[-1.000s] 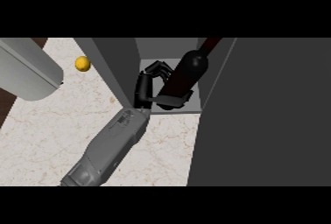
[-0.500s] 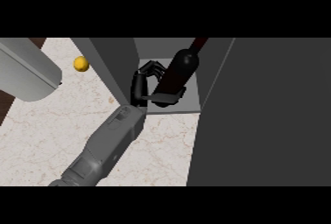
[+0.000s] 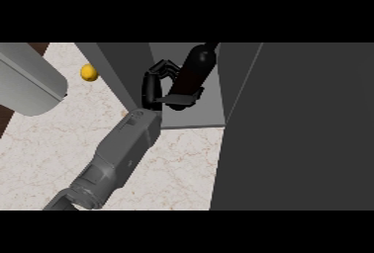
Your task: Pick up the wine, place it into the cabinet and close the cabinet
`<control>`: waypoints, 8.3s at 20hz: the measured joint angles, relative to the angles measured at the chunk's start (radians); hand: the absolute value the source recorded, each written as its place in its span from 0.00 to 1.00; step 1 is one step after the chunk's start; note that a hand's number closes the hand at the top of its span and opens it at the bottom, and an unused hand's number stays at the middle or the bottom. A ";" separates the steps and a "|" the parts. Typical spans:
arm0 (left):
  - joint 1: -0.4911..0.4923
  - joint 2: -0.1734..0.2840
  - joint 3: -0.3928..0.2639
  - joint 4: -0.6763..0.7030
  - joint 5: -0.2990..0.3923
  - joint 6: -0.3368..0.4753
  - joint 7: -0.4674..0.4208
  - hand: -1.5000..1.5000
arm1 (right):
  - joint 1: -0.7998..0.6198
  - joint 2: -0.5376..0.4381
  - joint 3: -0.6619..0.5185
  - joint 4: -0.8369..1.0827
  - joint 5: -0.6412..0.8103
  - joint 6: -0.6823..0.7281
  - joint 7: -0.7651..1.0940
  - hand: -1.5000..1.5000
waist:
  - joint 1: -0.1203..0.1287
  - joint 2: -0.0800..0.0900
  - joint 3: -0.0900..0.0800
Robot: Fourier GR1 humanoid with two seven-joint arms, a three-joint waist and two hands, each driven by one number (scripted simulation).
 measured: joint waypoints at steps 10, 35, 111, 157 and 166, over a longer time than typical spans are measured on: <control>-0.106 0.002 0.052 0.163 -0.009 0.021 -0.035 1.00 | 0.006 0.014 0.024 0.000 -0.004 0.002 -0.013 0.00 | -0.014 0.006 0.000; -0.126 0.010 0.141 0.271 0.022 0.000 0.009 1.00 | -0.041 0.027 0.029 0.009 -0.019 0.010 -0.019 0.00 | -0.054 0.025 -0.002; -0.210 0.067 -0.013 0.329 0.126 0.151 0.138 1.00 | 0.040 0.052 -0.005 0.033 -0.096 0.083 -0.112 0.00 | -0.112 0.048 0.001; -0.161 0.044 -0.030 0.172 0.093 -0.255 0.047 0.00 | 0.000 0.042 -0.003 0.036 -0.092 0.051 -0.076 0.00 | -0.040 0.022 -0.008; -0.137 0.010 -0.009 0.084 0.096 -0.394 0.061 0.00 | 0.022 0.020 -0.002 0.021 -0.075 0.014 -0.044 0.00 | 0.019 -0.005 -0.003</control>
